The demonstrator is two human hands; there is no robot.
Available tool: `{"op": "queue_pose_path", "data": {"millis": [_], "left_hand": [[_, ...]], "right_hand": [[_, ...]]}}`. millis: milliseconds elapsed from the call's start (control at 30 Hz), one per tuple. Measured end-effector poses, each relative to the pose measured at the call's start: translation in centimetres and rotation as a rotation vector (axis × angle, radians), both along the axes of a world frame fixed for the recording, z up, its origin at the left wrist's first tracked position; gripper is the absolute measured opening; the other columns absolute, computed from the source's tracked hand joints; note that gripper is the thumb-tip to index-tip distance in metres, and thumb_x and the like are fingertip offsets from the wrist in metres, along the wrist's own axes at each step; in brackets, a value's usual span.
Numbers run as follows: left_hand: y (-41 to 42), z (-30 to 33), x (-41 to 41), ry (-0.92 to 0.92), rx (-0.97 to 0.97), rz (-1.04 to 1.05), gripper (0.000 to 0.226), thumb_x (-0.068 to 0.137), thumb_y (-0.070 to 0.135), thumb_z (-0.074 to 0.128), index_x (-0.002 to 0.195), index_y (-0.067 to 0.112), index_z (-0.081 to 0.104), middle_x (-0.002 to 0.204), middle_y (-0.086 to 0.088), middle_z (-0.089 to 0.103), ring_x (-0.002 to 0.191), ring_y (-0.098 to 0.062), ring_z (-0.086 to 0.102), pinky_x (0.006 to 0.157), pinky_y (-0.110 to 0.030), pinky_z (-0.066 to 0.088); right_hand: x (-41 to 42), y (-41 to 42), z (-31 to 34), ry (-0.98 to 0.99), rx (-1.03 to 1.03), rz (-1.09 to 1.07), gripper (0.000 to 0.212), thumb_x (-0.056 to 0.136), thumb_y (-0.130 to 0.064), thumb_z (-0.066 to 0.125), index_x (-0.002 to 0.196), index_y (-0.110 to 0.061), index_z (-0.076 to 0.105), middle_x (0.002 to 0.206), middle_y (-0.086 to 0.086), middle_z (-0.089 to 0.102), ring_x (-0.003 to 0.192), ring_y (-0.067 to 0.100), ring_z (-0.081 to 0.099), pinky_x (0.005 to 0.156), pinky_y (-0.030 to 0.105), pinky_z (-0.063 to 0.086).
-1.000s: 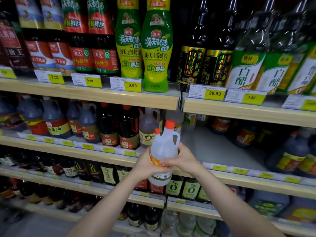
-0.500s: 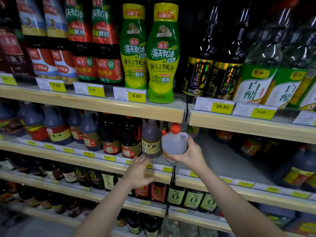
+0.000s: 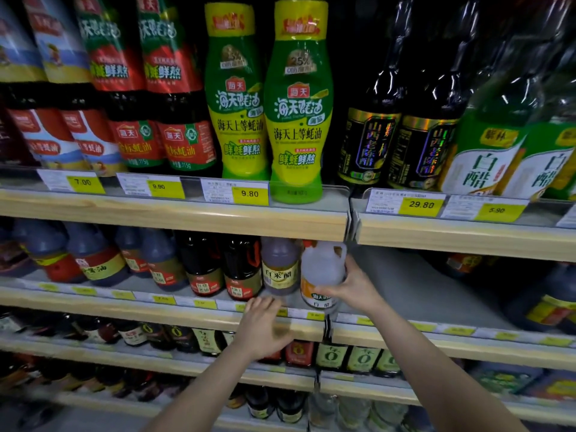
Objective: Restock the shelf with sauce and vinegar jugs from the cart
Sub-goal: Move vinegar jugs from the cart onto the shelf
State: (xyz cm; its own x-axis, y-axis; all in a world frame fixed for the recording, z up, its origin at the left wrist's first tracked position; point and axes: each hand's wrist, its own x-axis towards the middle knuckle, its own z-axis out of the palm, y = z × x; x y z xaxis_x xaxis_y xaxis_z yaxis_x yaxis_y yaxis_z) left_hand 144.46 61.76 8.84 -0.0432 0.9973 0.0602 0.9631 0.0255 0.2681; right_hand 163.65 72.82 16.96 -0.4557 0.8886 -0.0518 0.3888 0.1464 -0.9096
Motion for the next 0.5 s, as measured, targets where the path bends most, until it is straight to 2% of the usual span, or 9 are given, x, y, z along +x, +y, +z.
{"op": "queue_pose_path", "data": {"millis": [67, 133, 200, 300, 400, 500], "left_hand": [[0.0, 1.1, 0.1, -0.064, -0.015, 0.019, 0.087, 0.064, 0.067, 0.024, 0.137, 0.020, 0.038, 0.134, 0.002, 0.044, 0.127, -0.019, 0.036, 0.107, -0.033, 0.021], [-0.7, 2.2, 0.5, -0.133, 0.103, 0.061, 0.083, 0.069, 0.062, 0.026, 0.140, 0.019, 0.035, 0.134, 0.001, 0.045, 0.128, -0.019, 0.036, 0.110, -0.035, 0.018], [-2.8, 2.6, 1.4, -0.229, 0.247, 0.126, 0.073, 0.074, 0.056, 0.030, 0.137, 0.020, 0.039, 0.129, 0.002, 0.048, 0.123, -0.016, 0.041, 0.105, -0.032, 0.023], [-7.2, 2.2, 3.2, -0.403, 0.316, 0.172, 0.057, 0.082, 0.051, 0.039, 0.128, 0.020, 0.049, 0.120, 0.006, 0.052, 0.112, -0.008, 0.048, 0.092, -0.023, 0.039], [-12.1, 1.0, 4.3, -0.423, 0.335, 0.243, 0.045, 0.084, 0.048, 0.046, 0.116, 0.017, 0.055, 0.104, 0.011, 0.054, 0.097, -0.001, 0.053, 0.079, -0.020, 0.045], [-17.3, -0.4, 4.3, -0.472, 0.288, 0.350, 0.047, 0.082, 0.051, 0.045, 0.112, 0.017, 0.057, 0.099, 0.012, 0.054, 0.089, -0.003, 0.056, 0.072, -0.026, 0.050]], "right_hand": [[0.3, -0.4, 0.3, 0.048, -0.014, 0.035, 0.079, 0.062, -0.016, 0.086, 0.121, -0.033, 0.036, 0.116, -0.013, 0.049, 0.116, 0.010, 0.049, 0.087, 0.027, 0.044], [1.1, -1.3, -0.2, 0.072, 0.032, 0.001, 0.081, 0.065, -0.025, 0.085, 0.129, -0.030, 0.036, 0.126, -0.013, 0.046, 0.119, 0.008, 0.044, 0.093, 0.027, 0.042], [2.6, -3.3, -1.5, -0.011, 0.188, -0.108, 0.080, 0.072, -0.033, 0.079, 0.138, -0.022, 0.035, 0.136, -0.004, 0.043, 0.124, 0.013, 0.042, 0.097, 0.031, 0.040], [4.5, -7.4, -3.3, -0.030, 0.389, -0.172, 0.053, 0.083, -0.021, 0.068, 0.130, -0.012, 0.046, 0.117, 0.000, 0.048, 0.108, 0.016, 0.051, 0.086, 0.031, 0.045], [4.2, -11.0, -4.3, -0.060, 0.343, 0.022, 0.036, 0.085, -0.020, 0.066, 0.118, -0.016, 0.054, 0.106, -0.006, 0.051, 0.095, 0.007, 0.055, 0.077, 0.023, 0.049], [2.2, -14.2, -5.3, -0.205, 0.115, 0.295, 0.025, 0.086, -0.021, 0.064, 0.110, -0.016, 0.058, 0.096, -0.004, 0.059, 0.084, 0.005, 0.057, 0.070, 0.012, 0.044]]}}
